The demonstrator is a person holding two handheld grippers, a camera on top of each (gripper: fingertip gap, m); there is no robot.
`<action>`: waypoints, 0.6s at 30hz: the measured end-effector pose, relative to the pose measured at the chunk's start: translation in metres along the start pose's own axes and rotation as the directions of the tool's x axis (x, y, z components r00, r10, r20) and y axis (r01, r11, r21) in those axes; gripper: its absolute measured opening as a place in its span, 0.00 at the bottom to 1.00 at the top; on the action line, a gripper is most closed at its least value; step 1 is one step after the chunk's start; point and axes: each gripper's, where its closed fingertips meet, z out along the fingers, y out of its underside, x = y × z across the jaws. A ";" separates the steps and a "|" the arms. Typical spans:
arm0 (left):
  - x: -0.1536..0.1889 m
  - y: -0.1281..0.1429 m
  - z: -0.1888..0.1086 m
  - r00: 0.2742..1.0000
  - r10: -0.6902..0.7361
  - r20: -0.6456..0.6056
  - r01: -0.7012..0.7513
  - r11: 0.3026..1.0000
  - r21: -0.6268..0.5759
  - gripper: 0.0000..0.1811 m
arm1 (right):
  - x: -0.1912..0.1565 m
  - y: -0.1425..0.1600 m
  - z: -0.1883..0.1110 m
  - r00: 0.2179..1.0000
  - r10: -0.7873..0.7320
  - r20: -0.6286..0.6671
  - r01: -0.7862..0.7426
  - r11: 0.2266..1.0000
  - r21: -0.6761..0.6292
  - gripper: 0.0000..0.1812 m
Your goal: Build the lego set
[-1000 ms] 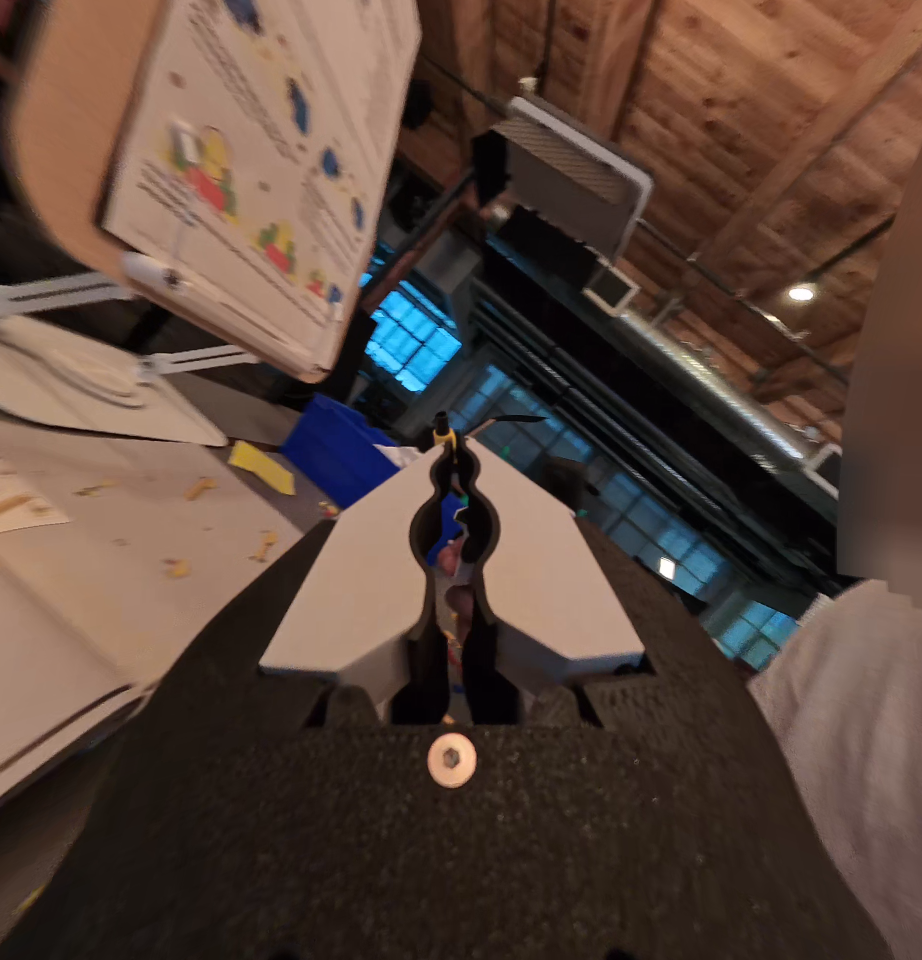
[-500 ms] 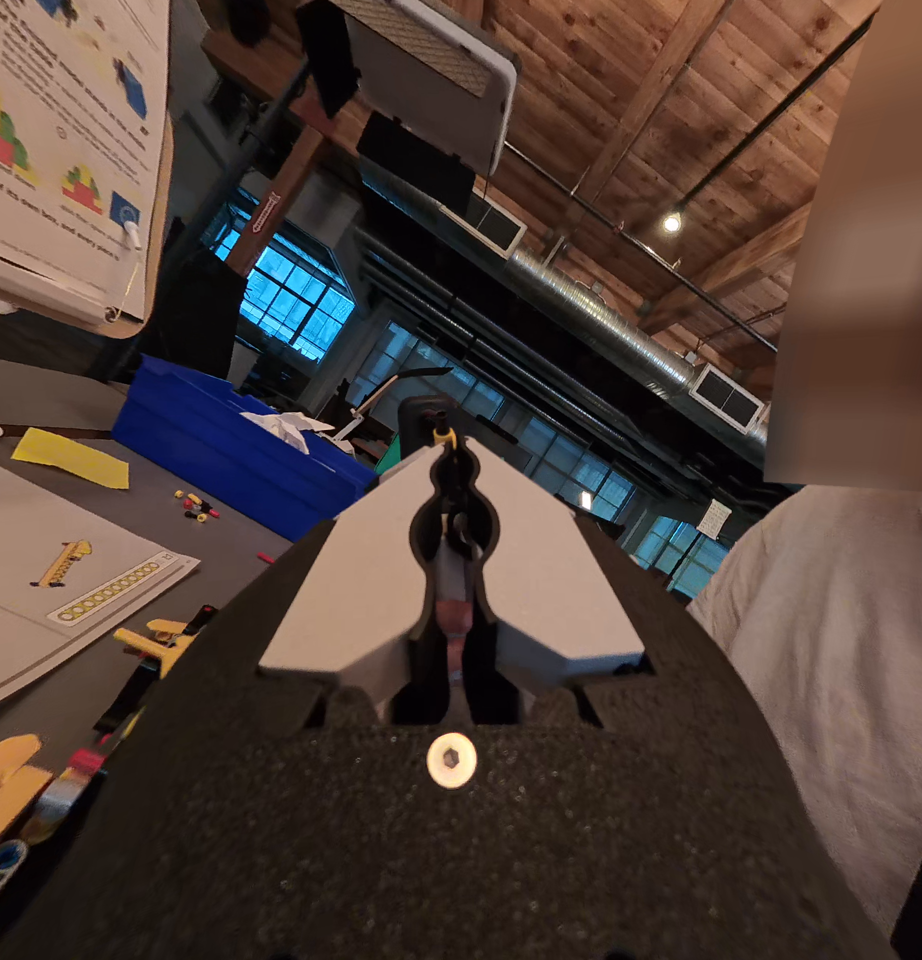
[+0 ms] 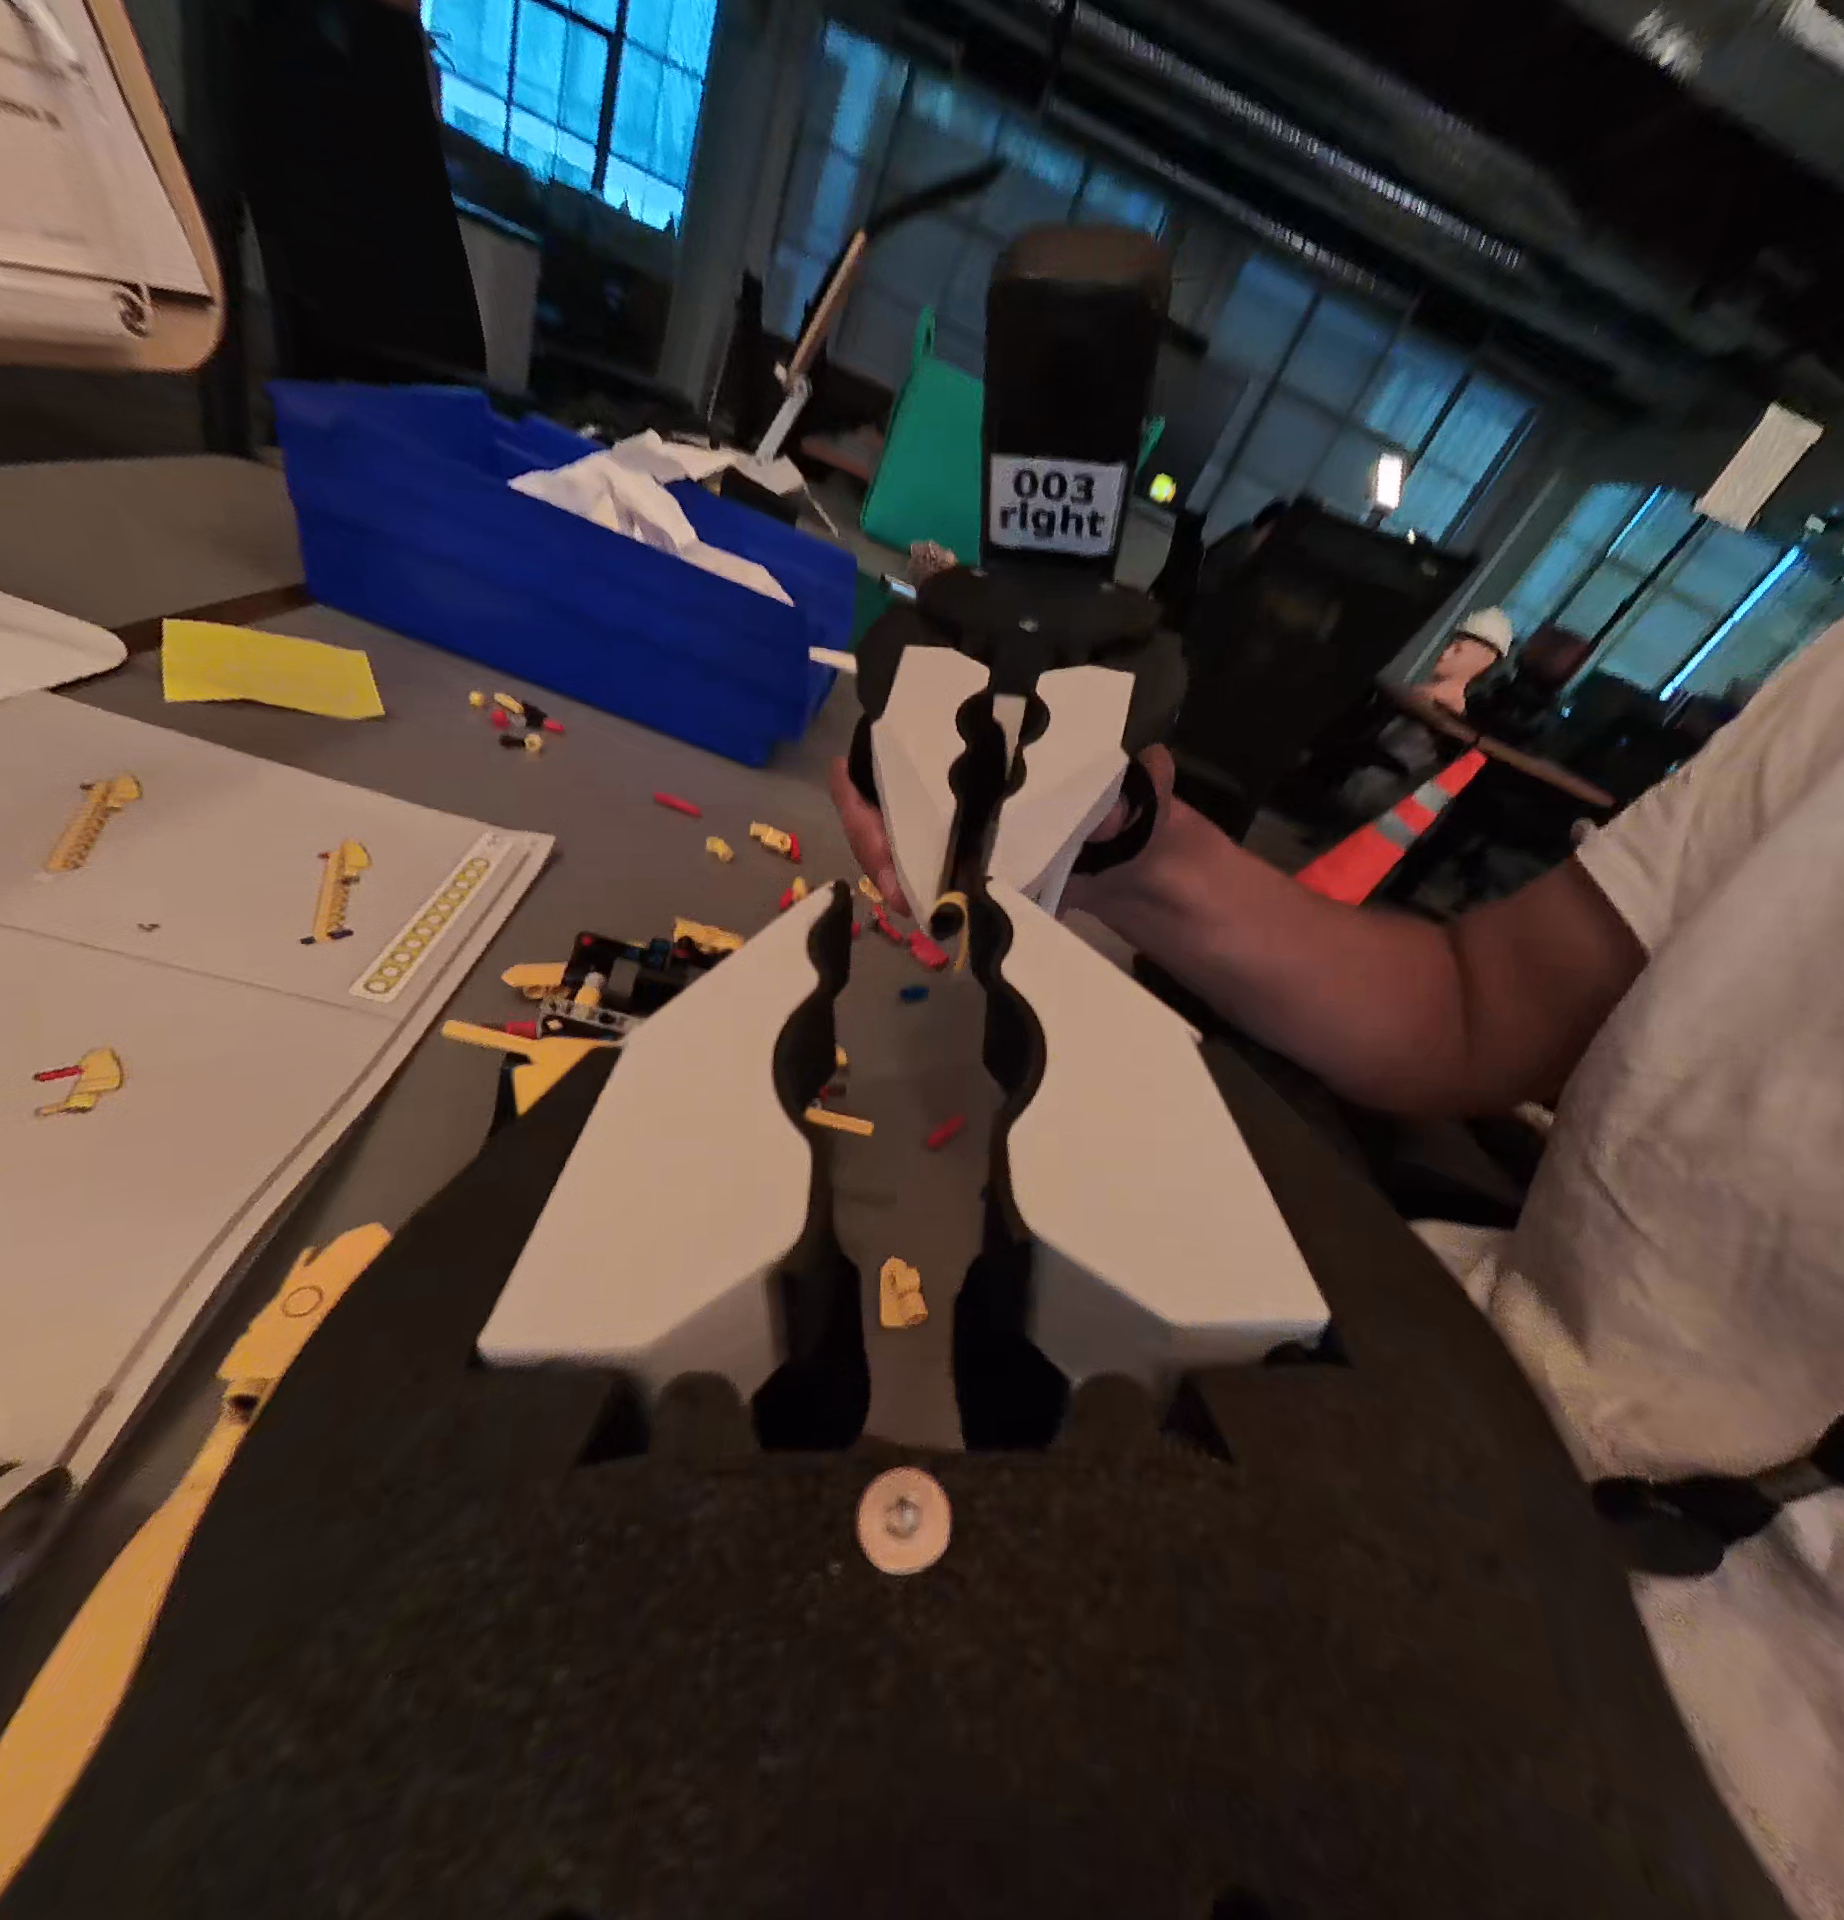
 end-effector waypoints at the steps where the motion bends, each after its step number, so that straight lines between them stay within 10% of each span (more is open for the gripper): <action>1: 0.002 0.004 0.001 1.000 0.009 -0.009 -0.009 1.000 -0.024 0.10 | -0.001 0.003 0.001 1.000 -0.003 0.006 0.003 1.000 -0.017 0.02; 18: 0.016 0.016 0.000 0.994 -0.026 -0.108 0.016 0.996 -0.093 0.04 | -0.008 0.012 0.003 0.999 -0.029 0.039 0.032 0.997 -0.077 0.02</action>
